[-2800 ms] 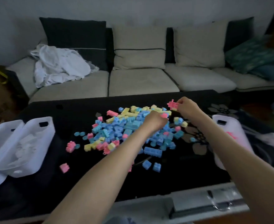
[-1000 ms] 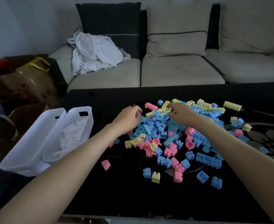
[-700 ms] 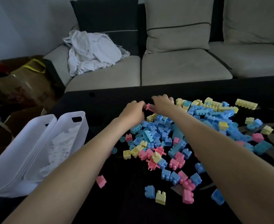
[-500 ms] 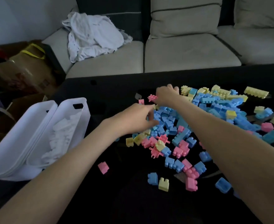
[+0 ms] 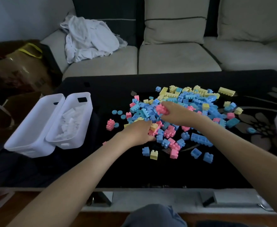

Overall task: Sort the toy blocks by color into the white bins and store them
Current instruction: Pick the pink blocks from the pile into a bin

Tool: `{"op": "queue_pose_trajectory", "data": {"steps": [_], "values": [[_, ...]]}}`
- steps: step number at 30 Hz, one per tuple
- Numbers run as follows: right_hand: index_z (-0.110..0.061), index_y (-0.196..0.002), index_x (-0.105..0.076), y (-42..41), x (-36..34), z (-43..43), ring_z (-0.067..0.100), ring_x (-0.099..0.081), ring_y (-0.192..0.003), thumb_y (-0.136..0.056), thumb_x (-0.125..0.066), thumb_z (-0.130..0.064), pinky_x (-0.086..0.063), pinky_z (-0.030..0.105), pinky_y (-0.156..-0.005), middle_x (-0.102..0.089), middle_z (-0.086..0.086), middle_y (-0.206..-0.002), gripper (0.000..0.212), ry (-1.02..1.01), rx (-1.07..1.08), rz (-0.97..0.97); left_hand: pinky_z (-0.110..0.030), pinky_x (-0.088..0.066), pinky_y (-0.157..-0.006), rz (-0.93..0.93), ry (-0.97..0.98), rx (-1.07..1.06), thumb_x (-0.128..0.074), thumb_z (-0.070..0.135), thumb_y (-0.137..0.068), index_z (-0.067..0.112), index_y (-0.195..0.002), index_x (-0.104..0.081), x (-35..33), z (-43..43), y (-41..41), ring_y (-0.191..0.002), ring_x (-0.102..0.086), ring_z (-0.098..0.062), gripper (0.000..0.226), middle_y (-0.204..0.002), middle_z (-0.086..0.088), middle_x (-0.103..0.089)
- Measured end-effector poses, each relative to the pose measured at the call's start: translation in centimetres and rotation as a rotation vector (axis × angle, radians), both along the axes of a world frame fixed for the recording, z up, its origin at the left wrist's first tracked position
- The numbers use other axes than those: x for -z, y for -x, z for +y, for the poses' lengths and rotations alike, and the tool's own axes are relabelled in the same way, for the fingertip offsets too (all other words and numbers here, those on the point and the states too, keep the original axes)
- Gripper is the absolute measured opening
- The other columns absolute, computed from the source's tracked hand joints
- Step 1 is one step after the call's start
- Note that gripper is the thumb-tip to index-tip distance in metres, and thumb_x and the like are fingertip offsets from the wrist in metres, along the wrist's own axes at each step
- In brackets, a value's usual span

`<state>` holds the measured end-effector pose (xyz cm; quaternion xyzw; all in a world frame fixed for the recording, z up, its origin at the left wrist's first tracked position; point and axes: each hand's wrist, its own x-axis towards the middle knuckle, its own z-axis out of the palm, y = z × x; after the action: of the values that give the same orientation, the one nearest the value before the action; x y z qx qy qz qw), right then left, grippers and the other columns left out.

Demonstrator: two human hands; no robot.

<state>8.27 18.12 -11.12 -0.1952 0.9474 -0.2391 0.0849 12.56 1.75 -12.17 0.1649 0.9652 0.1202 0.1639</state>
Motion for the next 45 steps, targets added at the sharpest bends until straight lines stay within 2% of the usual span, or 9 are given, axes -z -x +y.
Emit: {"op": "queue_pose_trajectory", "data": {"steps": [7, 11, 17, 24, 28, 32, 37, 42, 45], "values": [[-0.013, -0.078, -0.045, -2.4, 0.4, 2.0, 0.008, -0.043, -0.066, -0.089, -0.059, -0.017, -0.039, 0.021, -0.064, -0.046, -0.004, -0.079, 0.018, -0.03, 0.004, -0.097, -0.025, -0.037, -0.058, 0.025, 0.009, -0.125, -0.055, 0.03, -0.088, 0.02, -0.079, -0.044, -1.4, -0.7, -0.1, -0.07, -0.05, -0.013, 0.017, -0.083, 0.002, -0.051], [-0.008, -0.097, -0.049, -3.0, -0.6, 2.7, 0.009, -0.046, -0.063, -0.091, -0.054, -0.017, -0.04, 0.026, -0.064, -0.051, -0.002, -0.078, 0.012, 0.036, 0.061, -0.069, -0.022, -0.034, -0.055, 0.002, -0.09, -0.206, -0.051, 0.02, -0.09, 0.017, -0.081, -0.048, -3.0, -0.4, -0.2, -0.066, -0.046, -0.011, 0.01, -0.079, 0.001, -0.049], [-0.012, -0.079, -0.042, -4.0, -1.6, 3.5, 0.012, -0.044, -0.061, -0.089, -0.052, -0.012, -0.039, 0.024, -0.058, -0.046, -0.001, -0.073, 0.014, 0.163, 0.187, 0.008, -0.025, -0.037, -0.055, 0.061, -0.165, -0.338, -0.048, 0.018, -0.089, 0.011, -0.091, -0.051, -4.3, 0.8, -0.2, -0.063, -0.05, -0.013, 0.008, -0.078, -0.002, -0.056], [-0.003, -0.113, -0.041, -5.1, -3.2, 8.6, 0.021, -0.049, -0.076, -0.089, -0.047, -0.003, -0.035, 0.03, -0.056, -0.052, 0.01, -0.097, 0.025, 0.295, 0.516, 0.093, -0.025, -0.034, -0.051, 0.382, -0.334, -0.227, -0.053, 0.032, -0.092, 0.016, -0.084, -0.049, -7.1, 6.0, -1.3, -0.059, -0.049, -0.011, 0.019, -0.074, 0.002, -0.055], [0.005, -0.112, -0.042, -7.2, -3.4, 17.1, 0.043, -0.051, -0.107, -0.082, -0.053, -0.001, -0.034, 0.033, -0.073, -0.054, 0.027, -0.116, 0.032, 0.215, 0.858, 0.261, -0.035, -0.047, -0.063, 0.644, -0.477, 0.161, -0.052, 0.031, -0.092, 0.013, -0.095, -0.052, -6.1, 15.2, -4.2, -0.077, -0.057, -0.027, 0.018, -0.092, -0.006, -0.055], [0.003, -0.107, -0.055, -10.3, -3.8, 25.1, 0.038, -0.057, -0.102, -0.083, -0.054, -0.013, -0.038, 0.031, -0.074, -0.06, 0.024, -0.109, 0.029, 0.114, 1.052, 0.24, -0.038, -0.044, -0.064, 0.658, -0.567, 0.296, -0.052, 0.032, -0.094, 0.01, -0.111, -0.055, -5.3, 24.7, -6.7, -0.087, -0.059, -0.034, 0.028, -0.099, -0.013, -0.054], [-0.004, -0.115, -0.058, -12.5, -4.2, 29.0, 0.029, -0.057, -0.111, -0.093, -0.048, -0.008, -0.048, 0.035, -0.091, -0.059, 0.015, -0.118, 0.025, 0.157, 1.038, 0.099, -0.034, -0.039, -0.069, 0.446, -0.649, 0.225, -0.047, 0.021, -0.096, 0.009, -0.127, -0.045, -4.2, 33.0, -8.0, -0.101, -0.055, -0.032, 0.033, -0.12, -0.015, -0.048], [-0.008, -0.14, -0.041, -13.5, -3.5, 30.3, 0.028, -0.047, -0.125, -0.094, -0.049, -0.018, -0.04, 0.034, -0.096, -0.044, 0.014, -0.142, 0.048, -0.014, 1.002, 0.03, -0.041, -0.032, -0.1, 0.366, -0.262, 0.339, -0.049, 0.032, -0.094, 0.011, -0.126, -0.053, -1.5, 34.7, -6.8, -0.125, -0.035, -0.031, 0.038, -0.133, -0.01, -0.045], [-0.017, -0.144, -0.037, -13.1, -3.5, 30.1, 0.025, -0.053, -0.11, -0.097, -0.044, -0.018, -0.044, 0.034, -0.089, -0.041, 0.011, -0.145, 0.048, 0.003, 0.878, 0.014, -0.046, -0.027, -0.109, 0.315, -0.273, 0.291, -0.045, 0.035, -0.095, 0.017, -0.127, -0.054, -0.9, 32.9, -5.1, -0.135, -0.024, -0.031, 0.038, -0.143, -0.009, -0.035]]}}
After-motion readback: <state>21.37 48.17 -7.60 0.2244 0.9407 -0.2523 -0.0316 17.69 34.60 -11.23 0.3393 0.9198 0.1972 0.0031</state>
